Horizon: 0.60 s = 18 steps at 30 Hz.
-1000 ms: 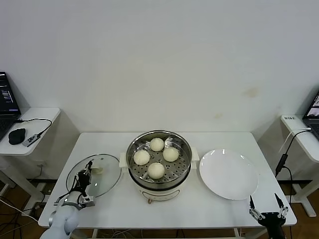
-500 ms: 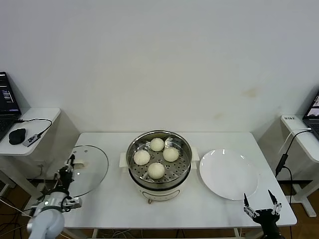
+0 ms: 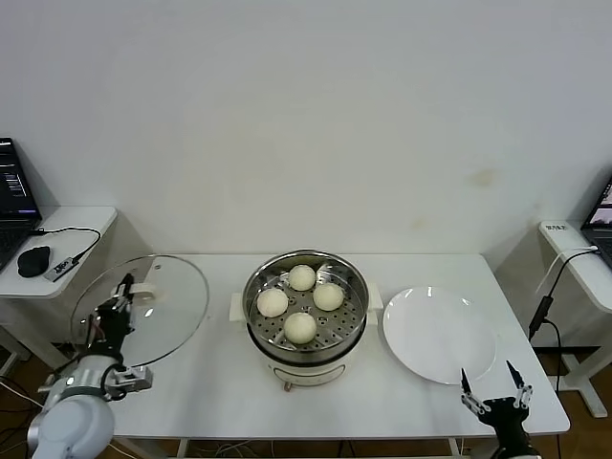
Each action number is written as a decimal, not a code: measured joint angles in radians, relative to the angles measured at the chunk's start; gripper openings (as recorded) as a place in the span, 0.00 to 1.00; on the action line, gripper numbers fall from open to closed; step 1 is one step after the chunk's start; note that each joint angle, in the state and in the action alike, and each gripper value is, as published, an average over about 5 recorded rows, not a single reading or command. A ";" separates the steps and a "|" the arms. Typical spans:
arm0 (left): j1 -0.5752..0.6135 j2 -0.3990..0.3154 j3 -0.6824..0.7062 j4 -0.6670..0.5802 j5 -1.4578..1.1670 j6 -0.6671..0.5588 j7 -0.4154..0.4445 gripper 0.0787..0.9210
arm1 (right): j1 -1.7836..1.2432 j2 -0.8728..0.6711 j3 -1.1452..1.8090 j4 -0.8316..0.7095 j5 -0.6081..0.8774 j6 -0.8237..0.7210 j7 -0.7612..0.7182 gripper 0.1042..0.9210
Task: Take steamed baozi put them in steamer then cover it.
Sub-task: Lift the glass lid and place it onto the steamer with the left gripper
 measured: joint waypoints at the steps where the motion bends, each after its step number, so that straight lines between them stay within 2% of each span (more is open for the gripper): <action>1: -0.004 0.002 0.017 -0.016 -0.004 0.011 0.005 0.08 | 0.001 0.002 -0.003 -0.001 -0.006 0.003 0.002 0.88; 10: -0.088 -0.021 0.220 -0.074 0.037 0.106 0.057 0.08 | 0.018 0.021 -0.027 -0.018 -0.069 0.026 0.011 0.88; 18: -0.199 -0.125 0.399 -0.044 0.167 0.170 0.137 0.08 | 0.044 0.022 -0.046 -0.045 -0.098 0.031 0.010 0.88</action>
